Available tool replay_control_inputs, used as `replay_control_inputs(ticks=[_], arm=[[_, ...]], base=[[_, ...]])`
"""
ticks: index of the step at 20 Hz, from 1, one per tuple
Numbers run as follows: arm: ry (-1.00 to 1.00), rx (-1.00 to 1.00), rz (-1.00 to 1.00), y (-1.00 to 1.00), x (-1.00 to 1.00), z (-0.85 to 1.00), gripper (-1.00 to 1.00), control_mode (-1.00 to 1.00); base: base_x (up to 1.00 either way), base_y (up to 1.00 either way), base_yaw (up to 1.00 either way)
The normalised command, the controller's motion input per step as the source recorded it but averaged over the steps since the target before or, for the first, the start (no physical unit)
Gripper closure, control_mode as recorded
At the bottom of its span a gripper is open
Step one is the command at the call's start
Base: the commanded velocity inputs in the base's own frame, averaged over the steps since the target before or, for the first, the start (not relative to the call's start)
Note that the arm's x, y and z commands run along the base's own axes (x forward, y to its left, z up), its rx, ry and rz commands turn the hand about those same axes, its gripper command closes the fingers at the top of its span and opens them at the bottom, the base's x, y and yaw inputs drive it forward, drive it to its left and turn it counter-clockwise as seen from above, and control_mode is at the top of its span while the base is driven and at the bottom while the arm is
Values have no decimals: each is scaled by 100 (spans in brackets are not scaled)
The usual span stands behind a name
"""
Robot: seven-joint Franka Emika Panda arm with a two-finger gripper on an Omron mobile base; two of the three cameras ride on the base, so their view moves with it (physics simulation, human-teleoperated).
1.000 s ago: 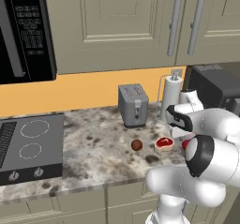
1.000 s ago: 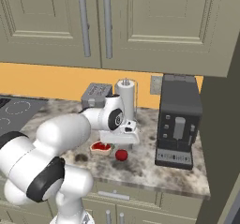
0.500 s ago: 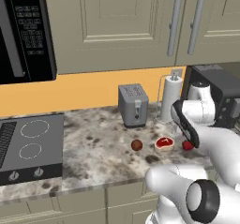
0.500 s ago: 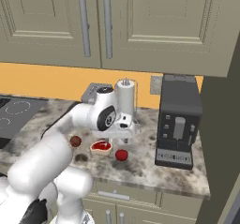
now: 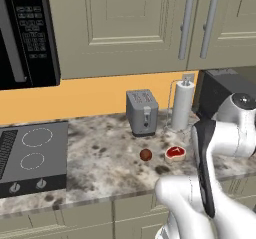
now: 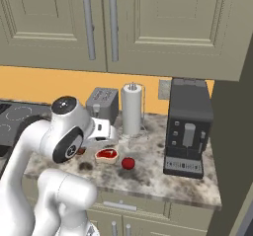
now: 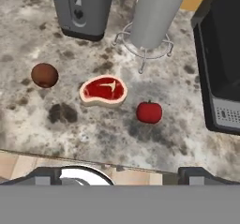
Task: Open the fridge, remove the apple, tomato, and steak, and place them on any counter.
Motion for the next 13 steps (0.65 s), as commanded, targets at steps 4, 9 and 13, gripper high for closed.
replay_control_inputs(ticks=[4, 9, 13], arm=[[-3, 1, 8, 40, -97, 100, -100, -100], [-5, 1, 10, 49, -97, 97, -100, -100], [-40, 2, 10, 43, -100, 62, -100, -100]], base=[[0, 0, 0], [0, 0, 0], [0, 0, 0]])
